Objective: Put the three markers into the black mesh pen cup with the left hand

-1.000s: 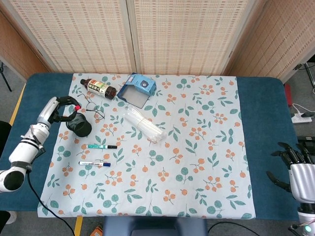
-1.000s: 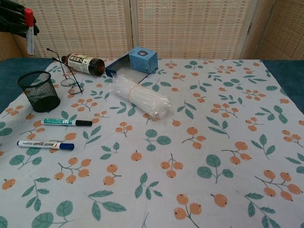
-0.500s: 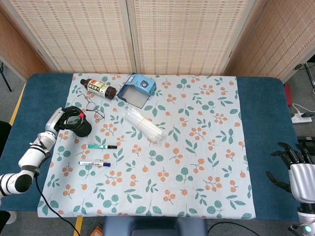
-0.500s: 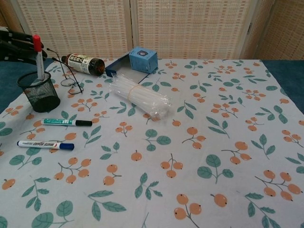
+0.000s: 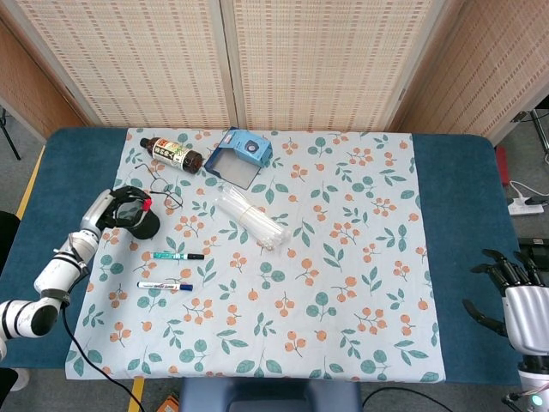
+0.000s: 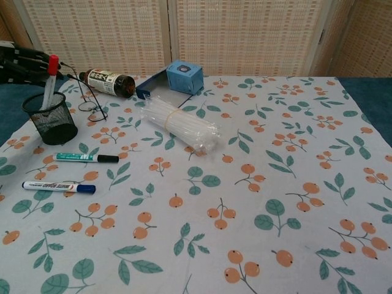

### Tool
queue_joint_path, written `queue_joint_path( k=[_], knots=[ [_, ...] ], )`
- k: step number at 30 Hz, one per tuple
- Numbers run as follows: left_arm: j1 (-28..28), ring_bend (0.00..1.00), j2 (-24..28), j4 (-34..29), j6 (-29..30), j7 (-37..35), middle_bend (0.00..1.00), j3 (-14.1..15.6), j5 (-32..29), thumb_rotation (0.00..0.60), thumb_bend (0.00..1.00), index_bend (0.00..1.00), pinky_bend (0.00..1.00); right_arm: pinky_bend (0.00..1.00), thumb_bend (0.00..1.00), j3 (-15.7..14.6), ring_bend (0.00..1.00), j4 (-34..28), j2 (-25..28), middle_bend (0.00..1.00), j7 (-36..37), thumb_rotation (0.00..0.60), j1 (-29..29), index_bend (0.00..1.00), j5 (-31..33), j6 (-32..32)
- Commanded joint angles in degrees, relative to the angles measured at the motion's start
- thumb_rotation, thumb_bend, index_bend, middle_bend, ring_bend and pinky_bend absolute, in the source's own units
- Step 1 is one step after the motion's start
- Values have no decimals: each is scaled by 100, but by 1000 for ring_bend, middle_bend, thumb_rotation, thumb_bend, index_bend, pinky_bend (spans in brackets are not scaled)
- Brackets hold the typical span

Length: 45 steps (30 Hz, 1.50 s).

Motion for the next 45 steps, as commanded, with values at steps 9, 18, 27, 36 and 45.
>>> queue_joint_path(
  k=[9, 18, 27, 36, 45],
  knots=[
    [345, 16, 239, -736, 1412, 597, 119, 336, 560, 600, 428, 278, 104, 157, 99, 11, 313, -7, 8, 210, 23, 600, -10, 399, 0, 21],
    [2493, 114, -955, -3275, 5651, 6598, 304, 2199, 816, 600, 425, 338, 133, 157, 99, -9, 313, -10, -1, 210, 8, 600, -4, 399, -50, 11],
    [2794, 129, -2405, -1916, 5862, 7666, 289, 2939, 1124, 600, 423, 314, 137, 157, 98, -20, 315, -56, 25, 210, 13, 600, -33, 399, -123, 88],
    [2683, 129, -3072, -1089, 5704, 8047, 287, 2821, 1120, 600, 424, 311, 137, 157, 98, -10, 318, -34, 21, 213, 24, 600, -23, 399, -81, 46],
    [2410, 129, -3344, -804, 5581, 8418, 284, 2517, 1125, 600, 425, 314, 137, 157, 99, 0, 319, -21, 20, 215, 32, 600, -16, 399, -46, 22]
  ],
)
